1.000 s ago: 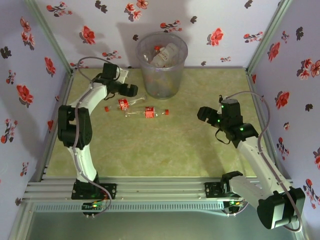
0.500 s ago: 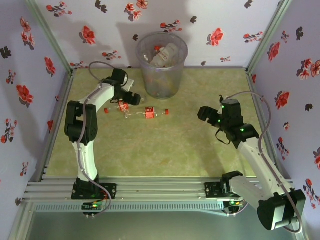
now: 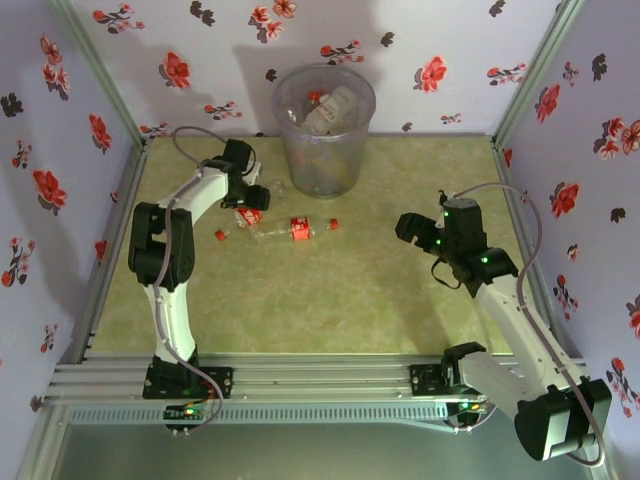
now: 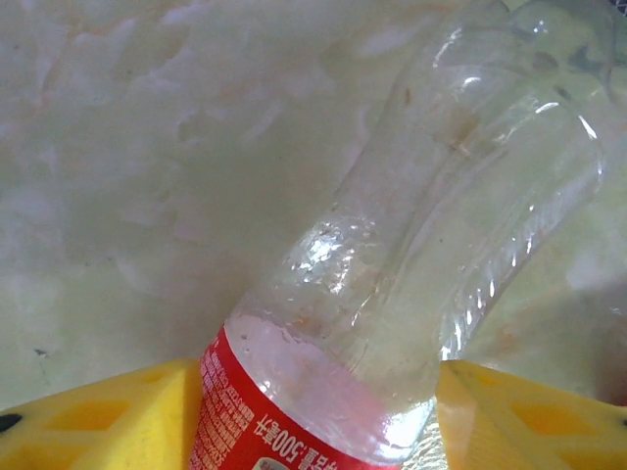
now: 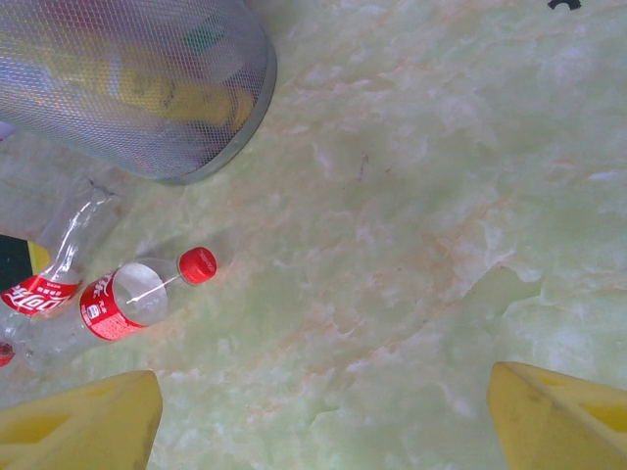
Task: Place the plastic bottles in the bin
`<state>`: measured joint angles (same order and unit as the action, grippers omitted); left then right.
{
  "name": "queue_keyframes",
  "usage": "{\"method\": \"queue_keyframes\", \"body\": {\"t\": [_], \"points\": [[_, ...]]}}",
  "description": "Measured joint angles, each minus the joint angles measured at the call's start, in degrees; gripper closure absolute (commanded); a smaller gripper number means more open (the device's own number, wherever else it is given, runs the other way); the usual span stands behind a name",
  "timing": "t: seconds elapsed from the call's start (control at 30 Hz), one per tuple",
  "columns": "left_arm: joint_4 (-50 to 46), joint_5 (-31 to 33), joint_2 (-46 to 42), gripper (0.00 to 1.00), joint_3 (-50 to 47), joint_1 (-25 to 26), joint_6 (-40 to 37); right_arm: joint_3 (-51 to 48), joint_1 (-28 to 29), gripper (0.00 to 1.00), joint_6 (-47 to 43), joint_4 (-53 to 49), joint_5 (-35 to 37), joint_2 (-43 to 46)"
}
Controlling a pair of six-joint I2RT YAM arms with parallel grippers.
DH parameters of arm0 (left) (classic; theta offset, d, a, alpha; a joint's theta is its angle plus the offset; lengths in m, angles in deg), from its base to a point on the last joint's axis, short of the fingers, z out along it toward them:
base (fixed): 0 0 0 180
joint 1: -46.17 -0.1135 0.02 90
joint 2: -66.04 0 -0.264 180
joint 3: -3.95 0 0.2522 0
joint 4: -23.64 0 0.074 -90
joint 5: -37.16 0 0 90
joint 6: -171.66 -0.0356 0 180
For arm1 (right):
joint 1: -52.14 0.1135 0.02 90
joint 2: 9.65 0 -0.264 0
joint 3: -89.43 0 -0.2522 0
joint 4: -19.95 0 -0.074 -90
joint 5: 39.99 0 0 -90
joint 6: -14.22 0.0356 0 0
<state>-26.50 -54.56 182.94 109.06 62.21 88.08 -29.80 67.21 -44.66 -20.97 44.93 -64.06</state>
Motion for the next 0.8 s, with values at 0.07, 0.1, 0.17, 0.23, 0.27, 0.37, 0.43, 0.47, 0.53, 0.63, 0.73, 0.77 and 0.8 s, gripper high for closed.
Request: {"method": "queue_keyframes", "body": {"t": [0.07, 0.1, 0.17, 0.23, 0.27, 0.37, 0.43, 0.47, 0.53, 0.63, 0.73, 0.77, 0.8], "points": [[-1.2, 0.3, -0.3, 0.17, 0.0, 0.1, 1.3, 0.0, 0.0, 0.13, 0.0, 0.0, 0.0, 0.0], [-1.9, 0.4, -0.3, 0.11, 0.0, 0.2, 1.5, 0.0, 0.0, 0.13, 0.0, 0.0, 0.0, 0.0], [-2.5, 0.7, -0.3, 0.00, 0.0, 0.5, 1.2, 0.0, 0.0, 0.13, 0.0, 0.0, 0.0, 0.0], [-2.9, 0.8, -0.3, 0.00, 0.0, 1.0, 0.3, 0.0, 0.0, 0.13, 0.0, 0.0, 0.0, 0.0], [-3.0, 0.9, -0.3, 0.00, 0.0, 1.2, -0.2, 0.0, 0.0, 0.13, 0.0, 0.0, 0.0, 0.0], [-3.4, 0.9, 0.0, 0.00, 0.4, 1.7, -1.2, 0.0, 0.0, 0.13, 0.0, 0.0, 0.0, 0.0], [-3.4, 0.9, 0.9, 0.01, 1.6, 1.7, -1.6, -0.1, 0.0, 0.13, 0.0, 0.0, 0.0, 0.1], [-3.4, 0.9, 1.5, 0.02, 2.2, 1.7, -1.9, -0.1, 0.0, 0.13, 0.0, 0.0, 0.0, 0.1], [-3.3, 1.3, 3.2, 0.10, 3.6, 1.7, -2.2, -0.1, 0.0, 0.13, 0.0, 0.0, 0.0, 0.2], [-3.2, 1.8, 5.0, 0.21, 4.0, 1.4, -1.5, -0.1, 0.0, 0.13, 0.0, 0.0, 0.0, 0.2], [-3.2, 2.0, 5.6, 0.28, 4.0, 0.7, -0.5, -0.1, 0.0, 0.13, 0.0, 0.0, 0.1, 0.3], [-3.2, 2.1, 5.6, 0.30, 4.0, 0.4, -0.3, -0.1, 0.0, 0.13, 0.0, -0.1, 0.2, 0.4], [-3.2, 2.2, 5.6, 0.33, 4.0, 0.1, -0.2, -0.1, 0.0, 0.13, 0.0, 0.0, 0.2, 0.5]]}}
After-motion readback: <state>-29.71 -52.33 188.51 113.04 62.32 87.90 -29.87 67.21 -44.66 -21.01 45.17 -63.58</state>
